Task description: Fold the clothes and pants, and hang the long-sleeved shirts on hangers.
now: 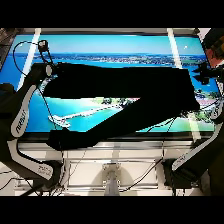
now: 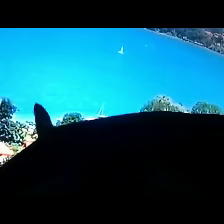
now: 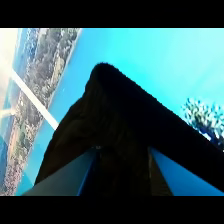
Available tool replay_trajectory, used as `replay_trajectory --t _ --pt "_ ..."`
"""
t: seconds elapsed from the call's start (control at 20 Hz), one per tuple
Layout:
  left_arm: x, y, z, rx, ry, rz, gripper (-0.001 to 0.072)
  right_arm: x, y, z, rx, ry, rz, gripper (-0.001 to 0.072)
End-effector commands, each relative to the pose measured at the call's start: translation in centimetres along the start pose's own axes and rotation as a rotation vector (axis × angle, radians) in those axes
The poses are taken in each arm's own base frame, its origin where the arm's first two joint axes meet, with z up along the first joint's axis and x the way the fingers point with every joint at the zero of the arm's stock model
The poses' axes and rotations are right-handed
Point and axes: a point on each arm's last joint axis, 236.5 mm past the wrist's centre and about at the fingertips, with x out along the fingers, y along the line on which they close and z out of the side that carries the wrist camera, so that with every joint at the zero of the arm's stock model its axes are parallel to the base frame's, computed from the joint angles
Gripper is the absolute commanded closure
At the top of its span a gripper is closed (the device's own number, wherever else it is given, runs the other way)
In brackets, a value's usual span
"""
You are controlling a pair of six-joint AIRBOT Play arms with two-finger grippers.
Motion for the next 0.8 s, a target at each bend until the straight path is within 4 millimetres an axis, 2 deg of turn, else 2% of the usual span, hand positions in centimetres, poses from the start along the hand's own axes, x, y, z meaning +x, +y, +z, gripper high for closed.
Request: replay_trajectory --t 0.0,0.1,0.2,0.3,0.35,0.4,0.45,0.6,0.65,0.75 --pt "0.0 0.8 1.0 0.016 -0.040 0.010 0.0347 -0.6 0.4 0.9 -0.001 -0.033 0.010 0.0357" --pt "0.0 2.1 1.3 0.055 -0.047 0.044 0.0347 -1.4 0.5 1.5 0.000 -0.049 0.016 0.0356" --pt "0.0 3.1 1.2 0.049 -0.039 0.058 0.0347 -2.5 0.6 2.1 -0.001 -0.062 0.023 0.0325" --pt "0.0 3.8 0.0 0.042 0.017 0.079 0.0378 -3.8 0.4 2.2 -0.001 -0.052 0.023 0.0343" --pt "-0.1 4.2 -1.0 0.041 0.061 0.093 0.0511 -4.6 0.2 2.1 -0.041 -0.039 0.017 0.0446" --pt "-0.3 4.6 -2.3 0.038 0.114 0.109 0.0689 -5.3 0.0 1.7 -0.082 -0.016 0.010 0.0590" --pt "-0.8 5.0 -3.6 0.037 0.177 0.129 0.0697 -6.0 -0.4 1.2 -0.123 0.013 0.001 0.0690" --pt "-3.5 6.3 -7.2 0.152 0.376 0.165 0.0699 -7.9 -2.1 -0.9 -0.237 0.133 -0.013 0.0696" --pt "-4.4 6.4 -7.5 0.232 0.409 0.153 0.0700 -8.6 -2.7 -2.4 -0.280 0.212 0.004 0.0696" --pt "-6.4 6.7 -7.6 0.272 0.423 0.143 0.0700 -10.1 -3.8 -5.6 -0.358 0.372 0.053 0.0697"
